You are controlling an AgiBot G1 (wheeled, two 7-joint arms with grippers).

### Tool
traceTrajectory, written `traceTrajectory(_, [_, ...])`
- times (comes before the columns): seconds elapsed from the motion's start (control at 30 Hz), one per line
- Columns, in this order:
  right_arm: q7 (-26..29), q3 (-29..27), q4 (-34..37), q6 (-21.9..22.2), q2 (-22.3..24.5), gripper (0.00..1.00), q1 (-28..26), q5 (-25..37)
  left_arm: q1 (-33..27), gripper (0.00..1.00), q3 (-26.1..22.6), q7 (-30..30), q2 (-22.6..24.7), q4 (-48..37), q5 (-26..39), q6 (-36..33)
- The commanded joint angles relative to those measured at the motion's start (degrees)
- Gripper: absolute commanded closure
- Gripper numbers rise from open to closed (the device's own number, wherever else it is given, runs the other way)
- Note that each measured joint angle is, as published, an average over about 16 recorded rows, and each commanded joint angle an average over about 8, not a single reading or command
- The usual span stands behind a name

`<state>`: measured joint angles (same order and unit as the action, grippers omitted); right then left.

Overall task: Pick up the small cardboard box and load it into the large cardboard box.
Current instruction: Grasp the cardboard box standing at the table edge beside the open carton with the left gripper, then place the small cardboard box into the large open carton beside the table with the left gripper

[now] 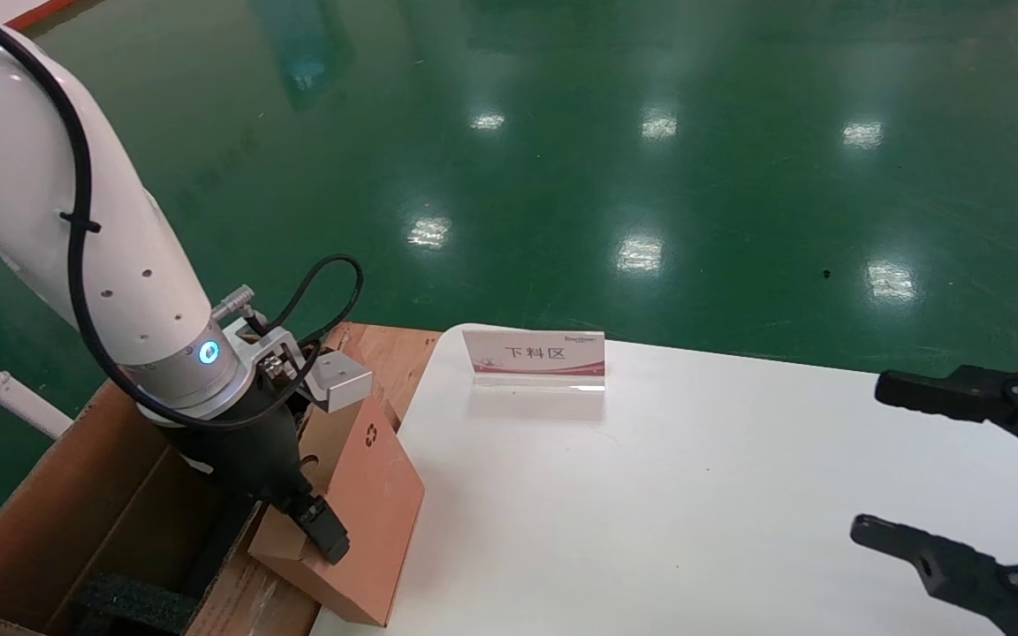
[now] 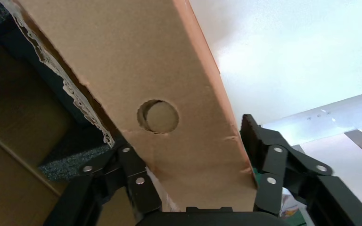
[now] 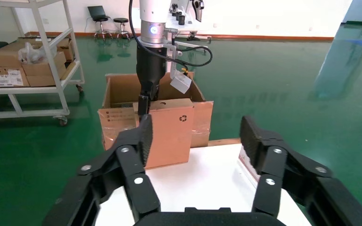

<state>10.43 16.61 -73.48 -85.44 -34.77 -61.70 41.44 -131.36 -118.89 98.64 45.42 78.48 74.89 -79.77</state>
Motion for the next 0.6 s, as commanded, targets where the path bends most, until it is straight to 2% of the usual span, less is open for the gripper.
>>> traceTrajectory(0.03, [0.00, 0.00, 0.00, 0.00, 0.00, 1.00, 0.00, 0.00, -0.01, 1.00, 0.01, 0.00, -0.01, 0.00, -0.01, -0.02])
traceTrajectory(0.47, [0.00, 0.00, 0.00, 0.00, 0.00, 1.00, 0.00, 0.00, -0.06, 1.00, 0.12, -0.27, 0.10, -0.65, -0.23, -0.17])
traceTrajectory(0.6, [-0.01, 0.01, 0.02, -0.01, 0.00, 1.00, -0.01, 0.00, -1.65, 1.00, 1.17, -1.80, -0.57, -1.38, -1.79, -1.10])
